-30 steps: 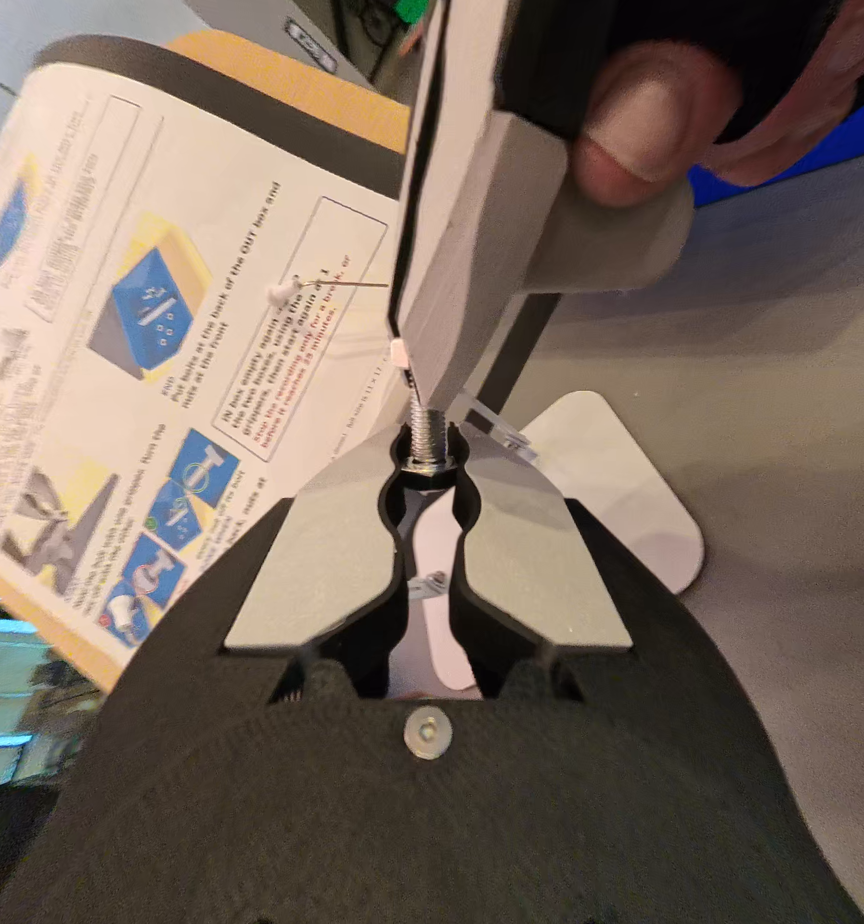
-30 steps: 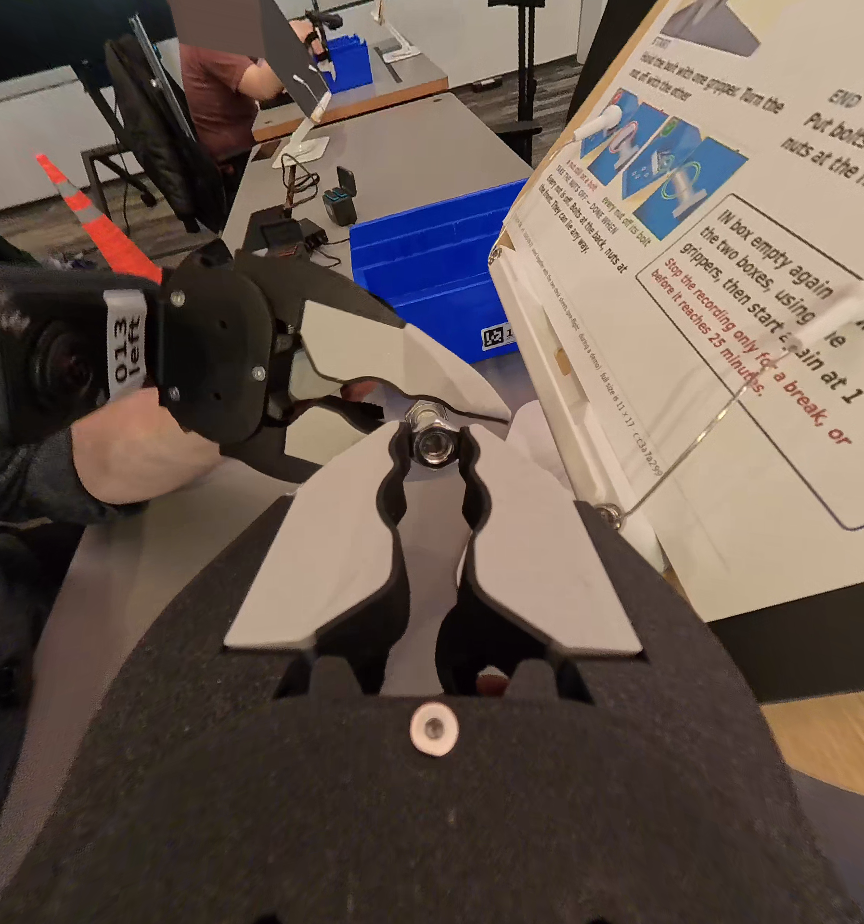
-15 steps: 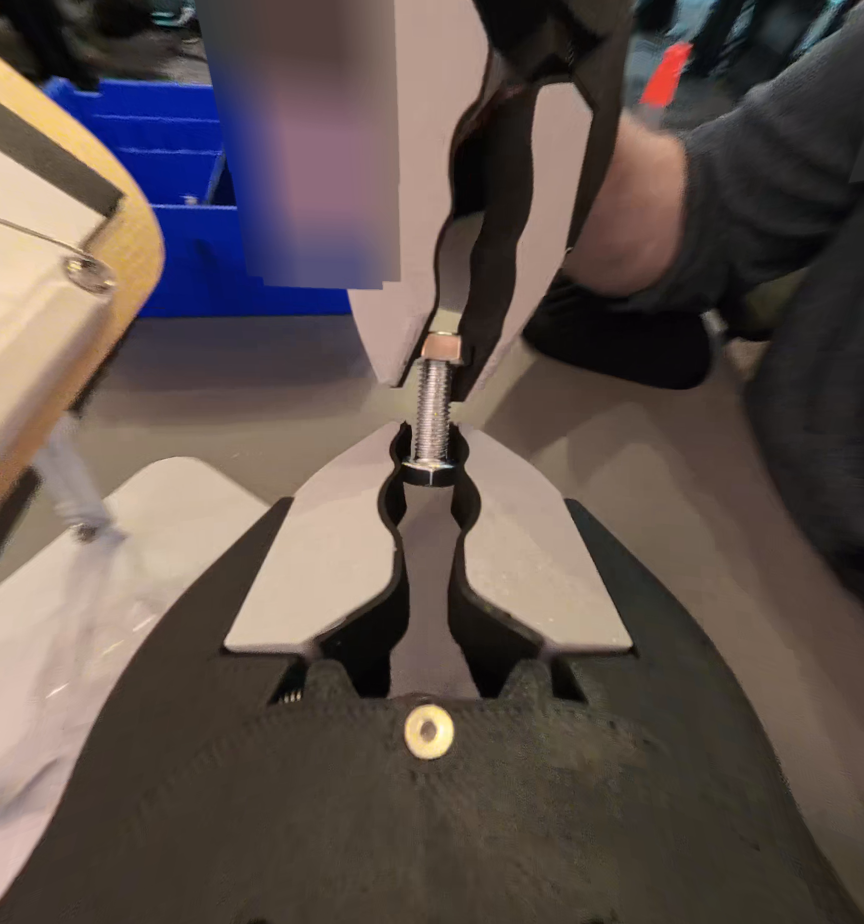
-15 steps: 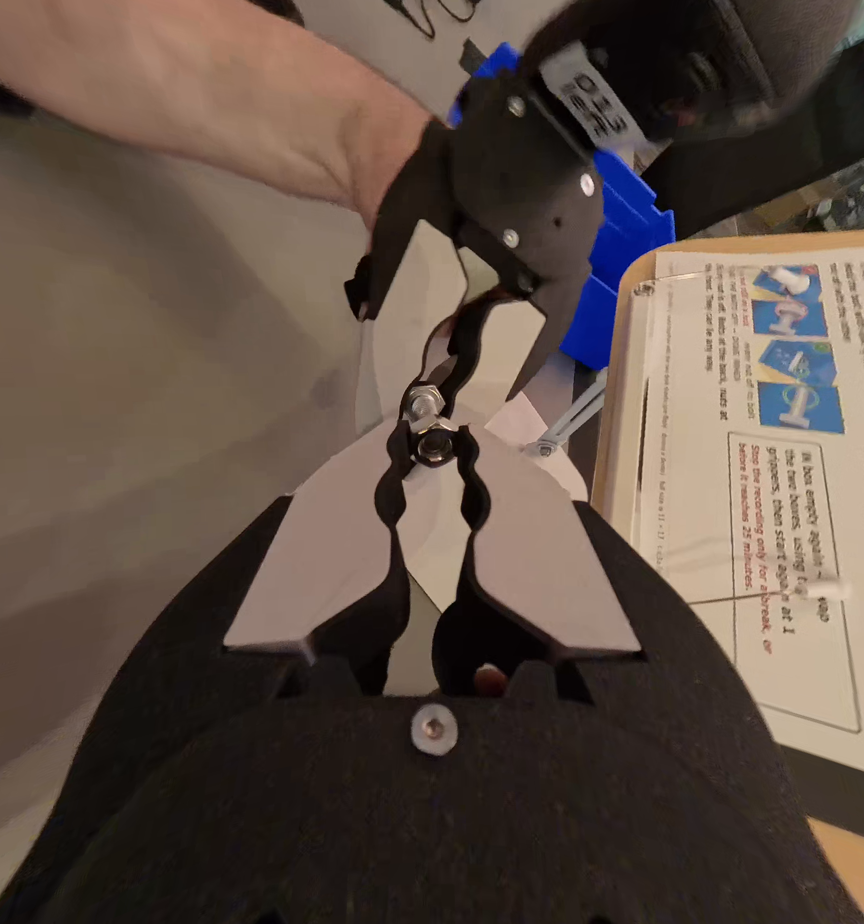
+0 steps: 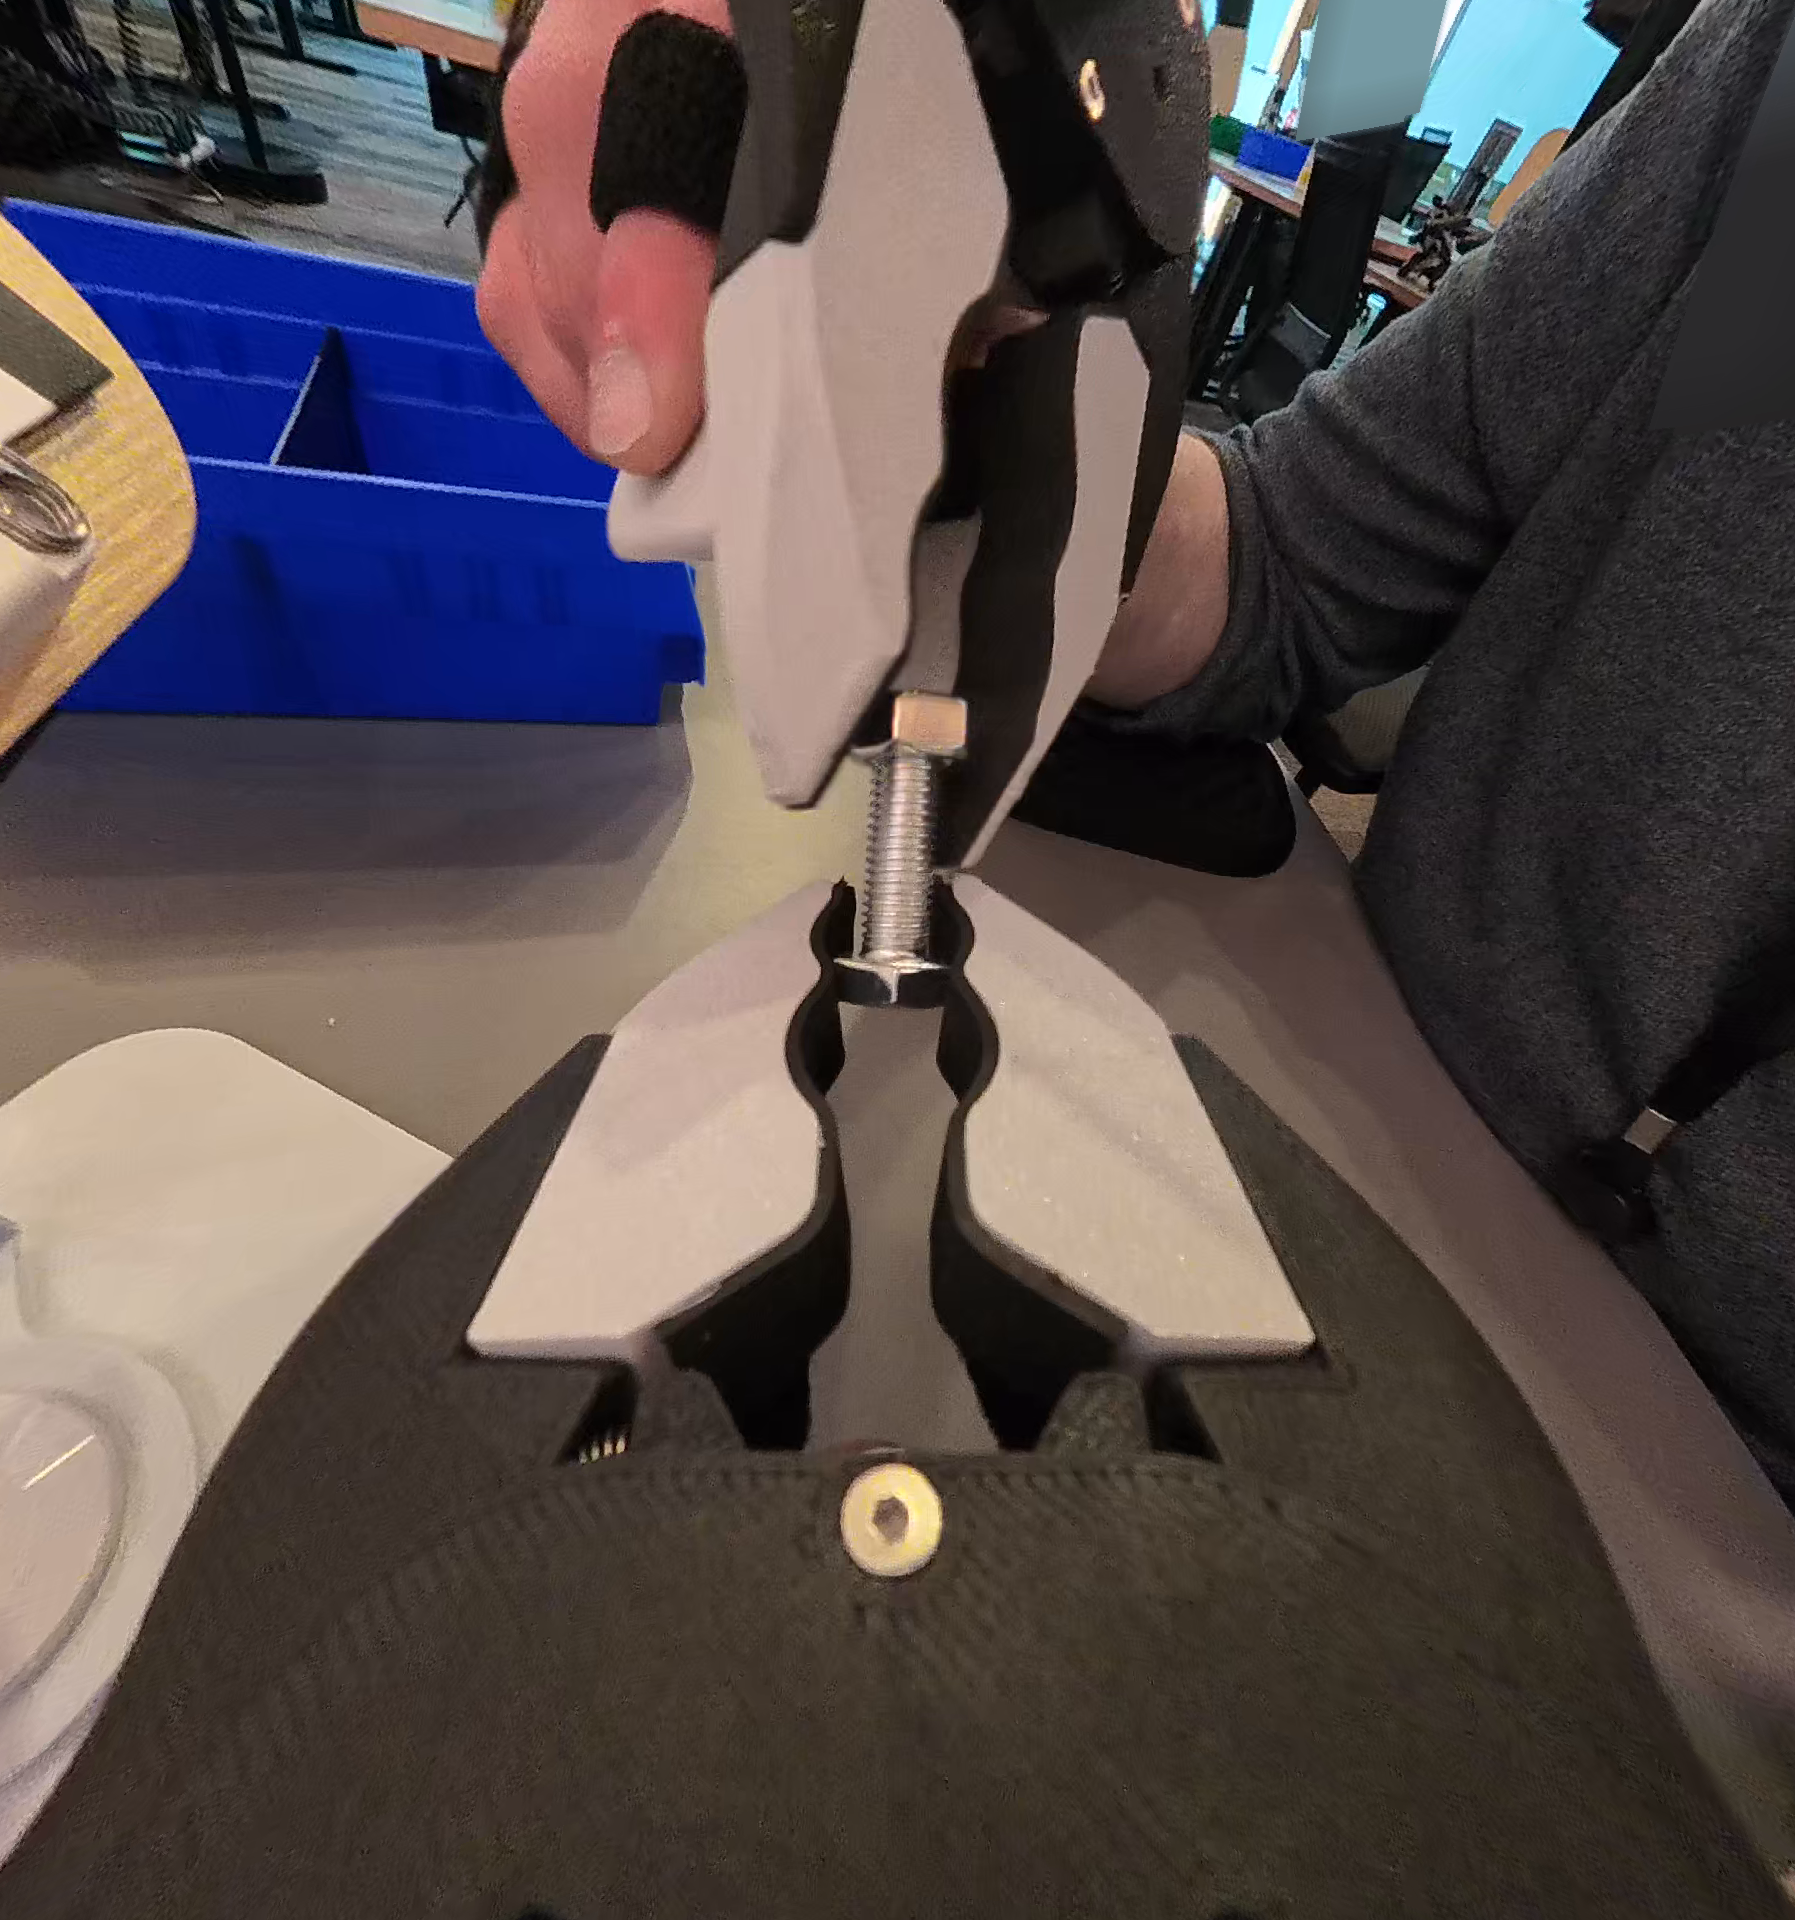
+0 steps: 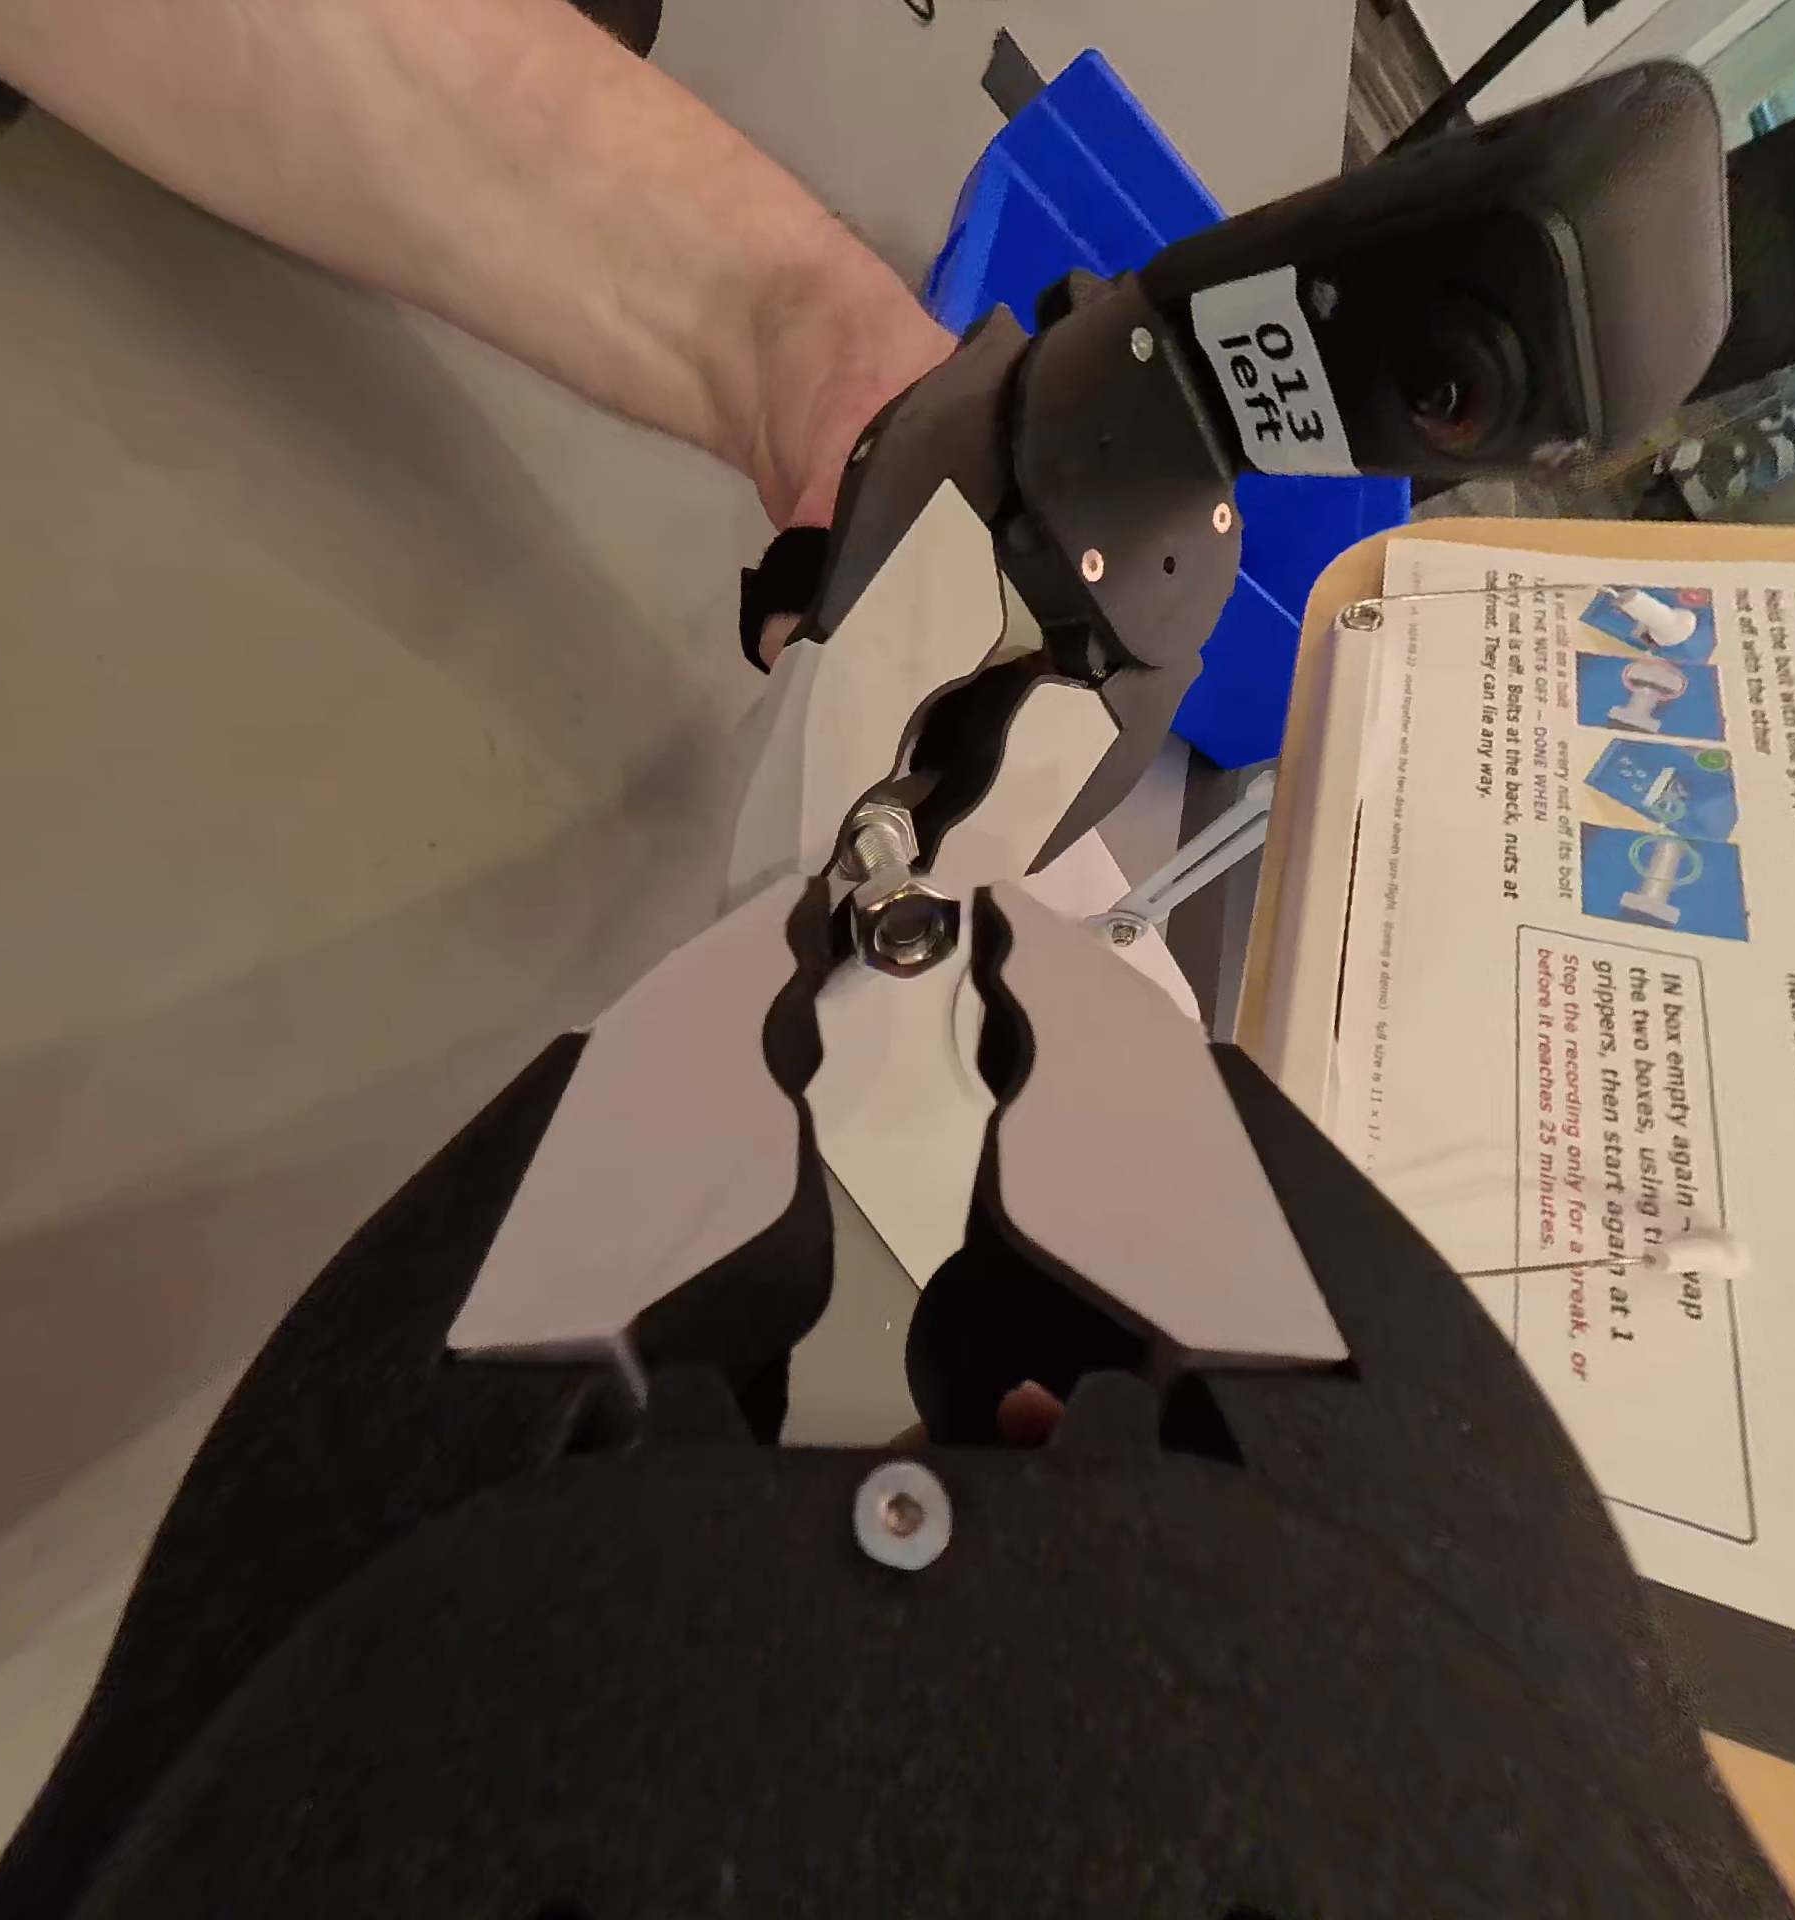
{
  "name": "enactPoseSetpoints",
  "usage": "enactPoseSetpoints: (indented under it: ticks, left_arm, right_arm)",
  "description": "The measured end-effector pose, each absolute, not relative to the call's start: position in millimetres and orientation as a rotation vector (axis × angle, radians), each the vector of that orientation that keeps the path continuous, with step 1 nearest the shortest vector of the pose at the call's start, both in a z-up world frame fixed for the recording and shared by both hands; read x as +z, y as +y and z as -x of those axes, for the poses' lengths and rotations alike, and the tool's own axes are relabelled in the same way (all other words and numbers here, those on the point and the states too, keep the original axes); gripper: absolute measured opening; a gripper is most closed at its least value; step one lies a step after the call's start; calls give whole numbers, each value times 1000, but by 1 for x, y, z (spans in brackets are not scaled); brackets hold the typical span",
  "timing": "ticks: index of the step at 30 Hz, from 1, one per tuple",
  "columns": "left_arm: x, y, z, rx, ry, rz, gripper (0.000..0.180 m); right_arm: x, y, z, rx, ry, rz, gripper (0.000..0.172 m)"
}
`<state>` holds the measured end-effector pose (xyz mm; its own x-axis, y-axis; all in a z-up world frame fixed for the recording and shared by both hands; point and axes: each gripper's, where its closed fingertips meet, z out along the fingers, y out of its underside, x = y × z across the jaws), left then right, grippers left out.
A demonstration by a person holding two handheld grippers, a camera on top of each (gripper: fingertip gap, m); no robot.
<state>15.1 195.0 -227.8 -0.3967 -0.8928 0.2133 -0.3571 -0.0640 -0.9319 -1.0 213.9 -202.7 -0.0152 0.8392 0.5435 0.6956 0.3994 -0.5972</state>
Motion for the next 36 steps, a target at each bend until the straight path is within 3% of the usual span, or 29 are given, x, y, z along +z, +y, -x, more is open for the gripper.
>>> enactPoseSetpoints:
  ticks: [5,22,28,36]
  left_arm:
    - [-223,200,-17,-1445,1691,1319,14]
    - [-200,283,-14,-223,1443,1284,14]
    - [-203,289,-17,-79,1416,1251,14]
    - [-209,278,-18,-269,1495,1326,14]
  right_arm:
    - [-197,218,0,276,-1677,1403,44]
    - [-180,257,-7,913,-1037,1823,32]
    - [-184,263,-8,1021,-958,1845,23]
    - [-185,257,-6,870,-1130,1748,20]
